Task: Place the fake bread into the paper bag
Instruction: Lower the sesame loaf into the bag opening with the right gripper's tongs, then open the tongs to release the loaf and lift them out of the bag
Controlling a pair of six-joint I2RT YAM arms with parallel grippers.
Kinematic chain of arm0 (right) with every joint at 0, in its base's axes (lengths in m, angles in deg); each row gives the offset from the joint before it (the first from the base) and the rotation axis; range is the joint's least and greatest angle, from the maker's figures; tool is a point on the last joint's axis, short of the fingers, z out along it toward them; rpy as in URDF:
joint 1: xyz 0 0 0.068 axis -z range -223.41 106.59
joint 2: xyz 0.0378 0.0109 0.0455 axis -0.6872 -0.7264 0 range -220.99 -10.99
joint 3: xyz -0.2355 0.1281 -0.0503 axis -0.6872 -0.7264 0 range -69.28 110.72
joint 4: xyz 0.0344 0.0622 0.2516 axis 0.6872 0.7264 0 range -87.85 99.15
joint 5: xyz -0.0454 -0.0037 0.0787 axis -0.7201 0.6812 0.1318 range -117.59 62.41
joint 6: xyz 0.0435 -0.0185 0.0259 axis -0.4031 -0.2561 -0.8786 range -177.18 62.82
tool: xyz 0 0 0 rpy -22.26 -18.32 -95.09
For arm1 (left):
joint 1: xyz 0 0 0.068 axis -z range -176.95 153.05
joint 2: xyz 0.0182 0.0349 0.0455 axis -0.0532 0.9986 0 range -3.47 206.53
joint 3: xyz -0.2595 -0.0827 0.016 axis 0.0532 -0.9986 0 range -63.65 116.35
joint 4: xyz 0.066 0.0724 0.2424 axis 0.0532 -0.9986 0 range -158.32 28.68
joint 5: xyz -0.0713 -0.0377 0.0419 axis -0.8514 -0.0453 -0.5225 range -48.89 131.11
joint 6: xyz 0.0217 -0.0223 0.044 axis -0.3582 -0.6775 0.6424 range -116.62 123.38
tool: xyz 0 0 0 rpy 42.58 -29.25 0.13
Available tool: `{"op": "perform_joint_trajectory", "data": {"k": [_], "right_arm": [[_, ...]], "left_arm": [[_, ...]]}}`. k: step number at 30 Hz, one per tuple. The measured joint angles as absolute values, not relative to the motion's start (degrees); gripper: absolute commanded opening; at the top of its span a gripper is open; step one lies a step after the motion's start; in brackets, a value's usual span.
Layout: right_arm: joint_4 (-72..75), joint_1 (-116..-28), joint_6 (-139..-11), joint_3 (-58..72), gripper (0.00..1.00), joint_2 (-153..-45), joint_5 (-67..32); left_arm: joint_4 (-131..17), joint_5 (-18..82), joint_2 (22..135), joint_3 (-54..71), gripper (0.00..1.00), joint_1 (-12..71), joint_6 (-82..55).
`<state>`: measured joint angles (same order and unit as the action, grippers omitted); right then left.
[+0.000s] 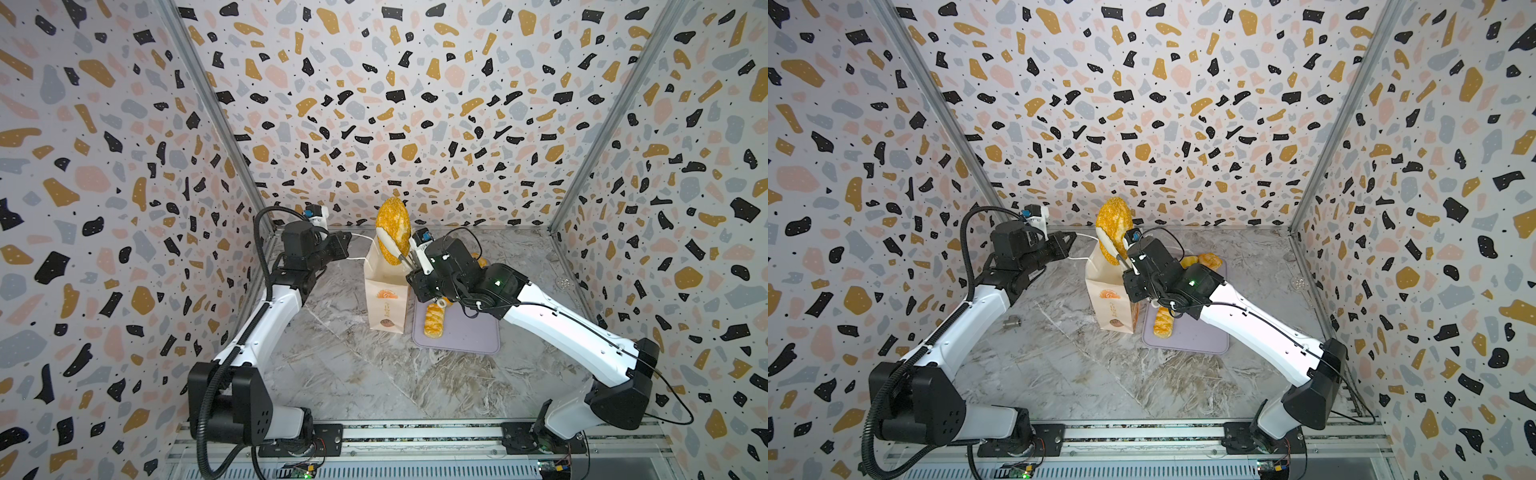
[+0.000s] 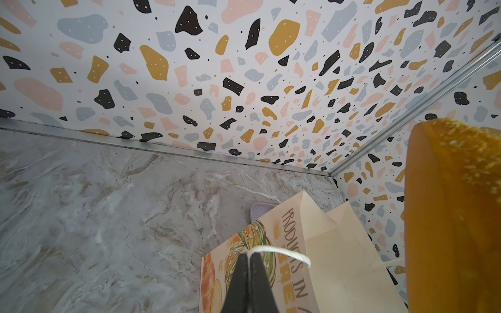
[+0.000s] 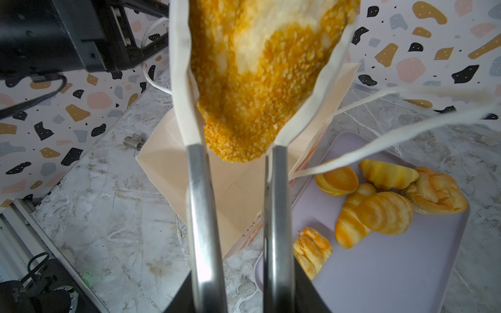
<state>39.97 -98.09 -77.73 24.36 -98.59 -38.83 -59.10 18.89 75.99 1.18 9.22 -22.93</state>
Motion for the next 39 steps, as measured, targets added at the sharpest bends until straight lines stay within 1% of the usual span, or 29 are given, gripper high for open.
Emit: {"op": "perform_joint_trajectory", "data": {"k": [5,10,15,30,39], "right_arm": [[40.5,-98.2,-77.9,24.3,0.45,-99.2,-39.1],[41.3,-98.2,-78.3,23.6,0.54,-99.4,-39.5],[41.1,-98.2,-78.6,23.5,0.58,-99.3,-40.1],[40.2,-98.3,-79.0,22.5,0.6,-99.2,-40.3],[38.9,-98.3,-79.3,20.0,0.6,-95.5,-40.6]], "left_arm": [[-59.1,18.9,76.0,1.2,0.0,9.2,-22.9],[-59.1,18.9,76.0,1.2,0.0,9.2,-22.9],[-59.1,18.9,76.0,1.2,0.0,9.2,-22.9],[-59.1,18.9,76.0,1.2,0.0,9.2,-22.9],[-59.1,18.9,76.0,1.2,0.0,9.2,-22.9]]}}
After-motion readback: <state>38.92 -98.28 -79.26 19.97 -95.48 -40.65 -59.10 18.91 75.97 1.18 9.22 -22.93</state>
